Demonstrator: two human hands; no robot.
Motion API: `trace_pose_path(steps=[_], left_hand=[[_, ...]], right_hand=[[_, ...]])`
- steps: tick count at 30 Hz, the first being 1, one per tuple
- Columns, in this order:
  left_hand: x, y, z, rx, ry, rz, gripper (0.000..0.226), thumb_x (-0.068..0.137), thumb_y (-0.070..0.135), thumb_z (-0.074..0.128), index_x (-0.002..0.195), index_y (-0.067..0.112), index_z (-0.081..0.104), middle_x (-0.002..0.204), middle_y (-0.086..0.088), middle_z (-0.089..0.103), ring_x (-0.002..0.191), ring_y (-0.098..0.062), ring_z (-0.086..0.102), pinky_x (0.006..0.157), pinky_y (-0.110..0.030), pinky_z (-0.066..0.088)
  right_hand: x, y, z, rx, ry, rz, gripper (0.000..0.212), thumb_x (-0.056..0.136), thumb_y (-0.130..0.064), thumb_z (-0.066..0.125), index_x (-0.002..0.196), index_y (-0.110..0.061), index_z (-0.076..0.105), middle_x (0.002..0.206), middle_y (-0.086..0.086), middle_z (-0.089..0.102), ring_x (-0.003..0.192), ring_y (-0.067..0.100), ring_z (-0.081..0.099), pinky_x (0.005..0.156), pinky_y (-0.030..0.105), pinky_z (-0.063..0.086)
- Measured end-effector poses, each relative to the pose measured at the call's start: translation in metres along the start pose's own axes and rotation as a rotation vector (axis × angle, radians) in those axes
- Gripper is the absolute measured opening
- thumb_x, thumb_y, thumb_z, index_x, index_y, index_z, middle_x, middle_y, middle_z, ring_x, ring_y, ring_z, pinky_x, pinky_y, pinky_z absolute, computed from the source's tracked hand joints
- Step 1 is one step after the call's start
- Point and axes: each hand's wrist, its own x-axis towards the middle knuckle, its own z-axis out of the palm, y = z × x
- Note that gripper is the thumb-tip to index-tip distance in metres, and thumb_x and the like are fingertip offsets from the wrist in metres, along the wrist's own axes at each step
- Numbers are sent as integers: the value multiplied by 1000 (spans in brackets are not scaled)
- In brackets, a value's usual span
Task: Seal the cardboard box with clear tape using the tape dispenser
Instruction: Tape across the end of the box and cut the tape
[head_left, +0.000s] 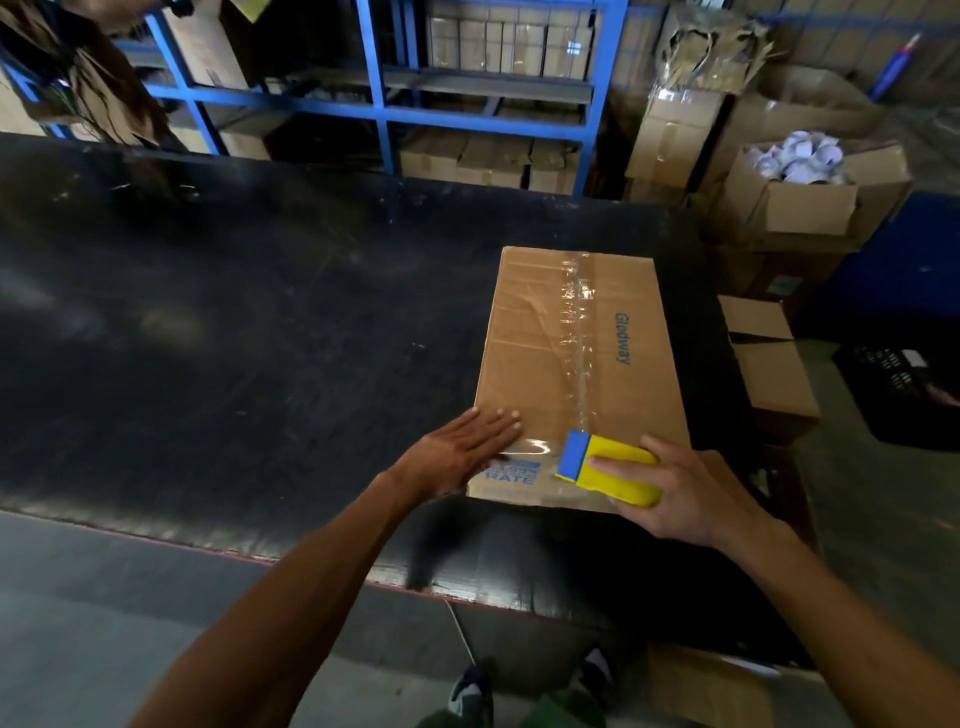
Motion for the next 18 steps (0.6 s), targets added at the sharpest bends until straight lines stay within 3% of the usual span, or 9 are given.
trace_pose_path(steps=[8,10,14,18], left_hand=[[-7,-10,-5,-52,34,-109,53,106,35,41,153,11,35,161,-3,33,149,-18,28,123,-42,24],[13,0,12,-118,33,-38,53,106,37,39,153,13,36,160,-2,34,148,-17,30,122,-42,25],[16,-7,5,-113,-61,-57,55,106,42,32,156,18,28,163,1,27,150,-14,24,123,-41,24],[9,-11,1,-84,-79,-53,56,106,42,30,157,19,25,163,0,25,151,-14,22,124,-39,21]], right_hand=[[15,-3,-6,-29,54,-76,56,68,-57,69,123,-52,60,88,0,57,61,25,62,49,31,51],[-2,10,-4,-61,97,-34,56,69,-58,71,123,-52,60,88,0,58,63,25,62,50,31,53],[-1,16,-21,-119,44,-72,51,77,-69,52,124,-50,60,87,-1,57,61,23,61,47,30,51],[-13,40,-27,-152,83,-138,49,81,-69,52,123,-46,64,86,2,58,58,22,58,42,29,45]])
